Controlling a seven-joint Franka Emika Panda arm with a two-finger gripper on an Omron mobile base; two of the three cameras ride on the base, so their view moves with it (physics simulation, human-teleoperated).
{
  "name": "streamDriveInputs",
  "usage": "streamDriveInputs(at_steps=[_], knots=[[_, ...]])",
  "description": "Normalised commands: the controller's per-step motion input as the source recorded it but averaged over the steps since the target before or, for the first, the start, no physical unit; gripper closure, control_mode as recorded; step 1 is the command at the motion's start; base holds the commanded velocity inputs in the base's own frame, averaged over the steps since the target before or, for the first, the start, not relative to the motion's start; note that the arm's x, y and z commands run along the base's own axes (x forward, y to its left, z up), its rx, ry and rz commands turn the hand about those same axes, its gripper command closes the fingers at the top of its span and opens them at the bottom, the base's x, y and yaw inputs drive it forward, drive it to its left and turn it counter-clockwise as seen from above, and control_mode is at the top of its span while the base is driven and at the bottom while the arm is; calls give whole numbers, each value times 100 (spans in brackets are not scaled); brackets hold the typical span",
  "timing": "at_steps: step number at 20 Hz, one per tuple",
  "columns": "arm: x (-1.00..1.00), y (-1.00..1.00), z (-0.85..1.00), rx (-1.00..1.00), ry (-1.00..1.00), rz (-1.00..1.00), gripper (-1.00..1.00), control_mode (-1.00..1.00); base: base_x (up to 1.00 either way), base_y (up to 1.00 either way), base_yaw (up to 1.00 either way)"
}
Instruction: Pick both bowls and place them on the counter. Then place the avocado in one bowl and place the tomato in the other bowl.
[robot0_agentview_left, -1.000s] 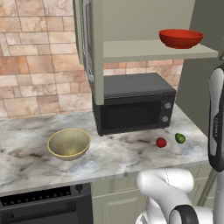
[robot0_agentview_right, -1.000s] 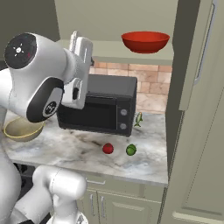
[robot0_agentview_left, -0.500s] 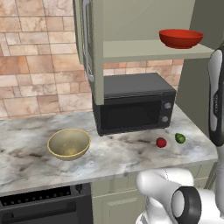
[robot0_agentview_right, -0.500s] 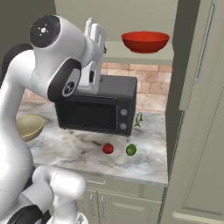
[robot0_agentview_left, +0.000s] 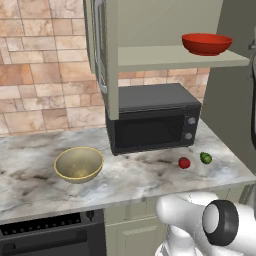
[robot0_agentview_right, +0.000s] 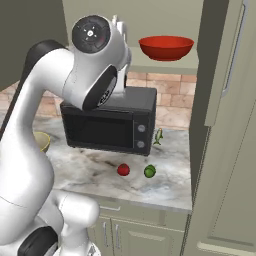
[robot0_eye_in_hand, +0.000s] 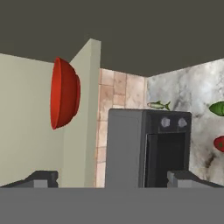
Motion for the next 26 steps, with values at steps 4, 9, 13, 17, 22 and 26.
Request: streamDriveInputs(at_steps=[4, 9, 13, 17, 22, 26], knots=[[41, -10, 2, 0, 0, 12, -100, -100, 0, 0, 0], [46, -8, 7, 0, 0, 11, -100, -100, 0, 0, 0], [59, -8, 4, 1, 0, 10, -100, -100, 0, 0, 0], [59, -10, 0, 0, 0, 5, -100, -100, 0, 0, 0], [59, -12, 0, 0, 0, 0, -100, -100, 0, 0, 0], [52, -18, 0, 0, 4, 0, -100, -100, 0, 0, 0]])
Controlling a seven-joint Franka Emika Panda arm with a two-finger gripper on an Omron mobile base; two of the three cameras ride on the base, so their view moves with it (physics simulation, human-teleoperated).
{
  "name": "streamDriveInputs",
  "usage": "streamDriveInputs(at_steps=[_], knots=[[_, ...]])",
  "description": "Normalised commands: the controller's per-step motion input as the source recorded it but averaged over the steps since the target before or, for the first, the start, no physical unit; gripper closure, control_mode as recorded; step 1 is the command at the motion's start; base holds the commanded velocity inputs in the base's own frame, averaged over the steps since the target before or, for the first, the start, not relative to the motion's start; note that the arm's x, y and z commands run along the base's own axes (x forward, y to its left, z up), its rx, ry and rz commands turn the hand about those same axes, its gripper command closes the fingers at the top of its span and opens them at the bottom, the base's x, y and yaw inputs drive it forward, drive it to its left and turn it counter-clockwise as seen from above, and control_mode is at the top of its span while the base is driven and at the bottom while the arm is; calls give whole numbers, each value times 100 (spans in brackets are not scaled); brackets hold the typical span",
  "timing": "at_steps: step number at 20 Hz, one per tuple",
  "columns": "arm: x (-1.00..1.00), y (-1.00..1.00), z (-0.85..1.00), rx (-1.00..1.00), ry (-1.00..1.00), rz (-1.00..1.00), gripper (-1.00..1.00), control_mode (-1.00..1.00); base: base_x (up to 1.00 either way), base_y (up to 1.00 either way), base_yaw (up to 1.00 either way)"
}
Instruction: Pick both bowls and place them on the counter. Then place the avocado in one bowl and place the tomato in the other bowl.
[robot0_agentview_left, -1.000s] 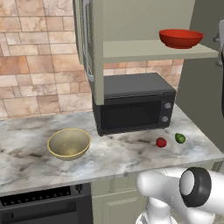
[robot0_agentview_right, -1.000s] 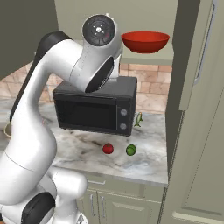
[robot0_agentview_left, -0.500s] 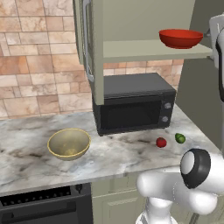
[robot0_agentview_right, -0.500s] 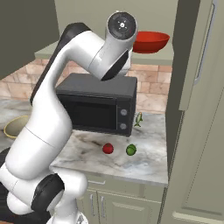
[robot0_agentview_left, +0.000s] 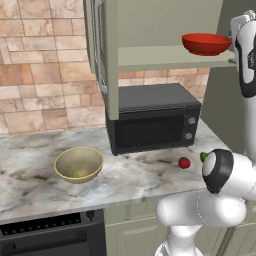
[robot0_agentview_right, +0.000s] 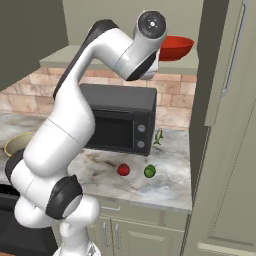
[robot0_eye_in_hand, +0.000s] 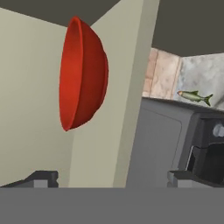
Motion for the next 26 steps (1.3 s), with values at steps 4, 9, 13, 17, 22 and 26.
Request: streamDriveInputs(at_steps=[4, 9, 13, 17, 22, 26], knots=[[46, -17, 0, 0, 3, 0, -100, -100, 0, 0, 0], [53, -24, 0, 0, 1, 1, -100, -100, 0, 0, 0], [42, -24, -2, 0, 2, 1, -100, -100, 0, 0, 0], [33, -16, -7, 0, 0, 2, -100, -100, 0, 0, 0], [37, -19, -3, 0, 2, 3, -100, -100, 0, 0, 0], [43, -15, -4, 0, 3, 3, -100, -100, 0, 0, 0]])
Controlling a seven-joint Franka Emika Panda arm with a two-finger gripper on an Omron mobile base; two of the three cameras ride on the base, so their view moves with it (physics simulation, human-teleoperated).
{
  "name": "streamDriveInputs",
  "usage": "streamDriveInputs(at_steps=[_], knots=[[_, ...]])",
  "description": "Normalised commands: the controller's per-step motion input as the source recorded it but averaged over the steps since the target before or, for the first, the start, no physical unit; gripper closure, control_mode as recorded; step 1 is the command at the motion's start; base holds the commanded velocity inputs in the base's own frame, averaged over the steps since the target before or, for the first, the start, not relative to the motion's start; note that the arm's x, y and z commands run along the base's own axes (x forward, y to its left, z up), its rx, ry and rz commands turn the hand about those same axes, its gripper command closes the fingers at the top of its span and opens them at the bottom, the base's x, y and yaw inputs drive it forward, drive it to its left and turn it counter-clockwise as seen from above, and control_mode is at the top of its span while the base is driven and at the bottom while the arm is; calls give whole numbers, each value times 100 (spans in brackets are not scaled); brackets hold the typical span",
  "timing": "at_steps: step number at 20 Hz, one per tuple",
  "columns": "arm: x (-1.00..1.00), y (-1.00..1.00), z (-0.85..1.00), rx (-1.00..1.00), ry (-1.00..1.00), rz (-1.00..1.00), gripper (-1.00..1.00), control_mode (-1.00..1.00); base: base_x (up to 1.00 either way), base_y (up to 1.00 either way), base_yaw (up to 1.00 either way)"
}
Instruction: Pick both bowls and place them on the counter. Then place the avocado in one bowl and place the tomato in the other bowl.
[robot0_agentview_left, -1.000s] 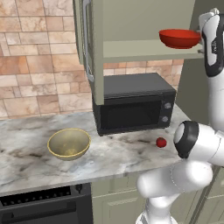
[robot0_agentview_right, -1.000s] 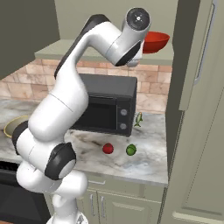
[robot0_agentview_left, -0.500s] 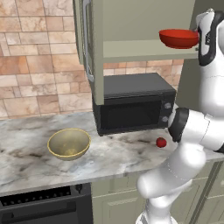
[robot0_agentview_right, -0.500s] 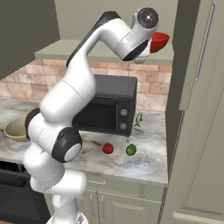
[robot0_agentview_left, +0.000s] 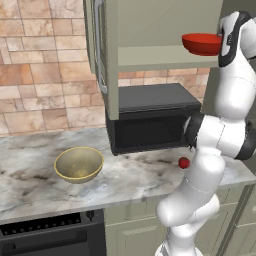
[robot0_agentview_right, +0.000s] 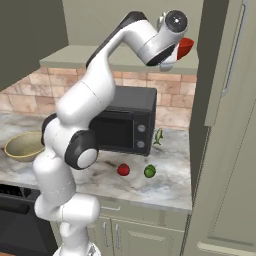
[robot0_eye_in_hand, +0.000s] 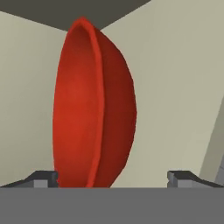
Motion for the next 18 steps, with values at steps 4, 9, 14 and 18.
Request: streamDriveInputs(at_steps=[4, 9, 14, 18], knots=[[40, -16, -1, 0, 2, 2, -100, -100, 0, 0, 0], [34, -14, 0, 0, 1, 4, -100, -100, 0, 0, 0], [26, -7, -2, 0, 4, 5, 100, -100, 0, 0, 0], [1, 7, -15, 0, 11, 9, 100, -100, 0, 0, 0]])
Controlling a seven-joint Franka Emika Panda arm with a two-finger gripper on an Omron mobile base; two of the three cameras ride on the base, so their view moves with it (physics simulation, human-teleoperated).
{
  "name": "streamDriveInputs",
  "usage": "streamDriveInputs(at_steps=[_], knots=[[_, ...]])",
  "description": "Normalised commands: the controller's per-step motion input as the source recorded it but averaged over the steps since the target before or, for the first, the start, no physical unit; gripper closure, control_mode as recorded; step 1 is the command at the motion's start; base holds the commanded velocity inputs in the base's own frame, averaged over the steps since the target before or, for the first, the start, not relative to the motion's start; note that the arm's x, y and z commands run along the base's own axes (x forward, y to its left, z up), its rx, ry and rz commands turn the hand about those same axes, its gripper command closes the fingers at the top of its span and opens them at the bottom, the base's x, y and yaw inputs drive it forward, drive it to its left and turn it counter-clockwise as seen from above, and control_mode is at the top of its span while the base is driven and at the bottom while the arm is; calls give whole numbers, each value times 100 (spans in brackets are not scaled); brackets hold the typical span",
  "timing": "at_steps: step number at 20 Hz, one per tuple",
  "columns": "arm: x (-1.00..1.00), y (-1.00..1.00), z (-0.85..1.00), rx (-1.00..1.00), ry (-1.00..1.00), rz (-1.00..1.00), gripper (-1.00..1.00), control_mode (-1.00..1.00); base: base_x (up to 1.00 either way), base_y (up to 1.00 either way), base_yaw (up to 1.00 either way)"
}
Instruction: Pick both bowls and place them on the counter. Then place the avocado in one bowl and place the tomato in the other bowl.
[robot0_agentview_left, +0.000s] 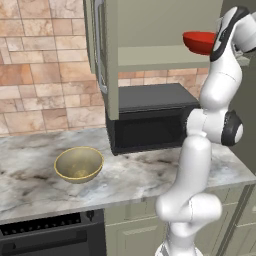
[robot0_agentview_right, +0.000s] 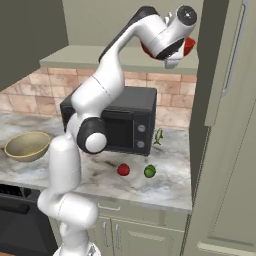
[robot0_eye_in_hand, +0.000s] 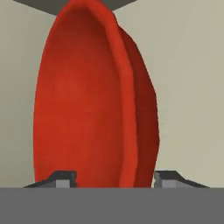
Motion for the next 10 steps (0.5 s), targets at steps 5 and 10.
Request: streamDriveInputs(at_steps=[5, 10], knots=[[-8, 0, -28, -4, 15, 11, 100, -100, 0, 0, 0], [-16, 3, -30, -2, 16, 12, 100, -100, 0, 0, 0]])
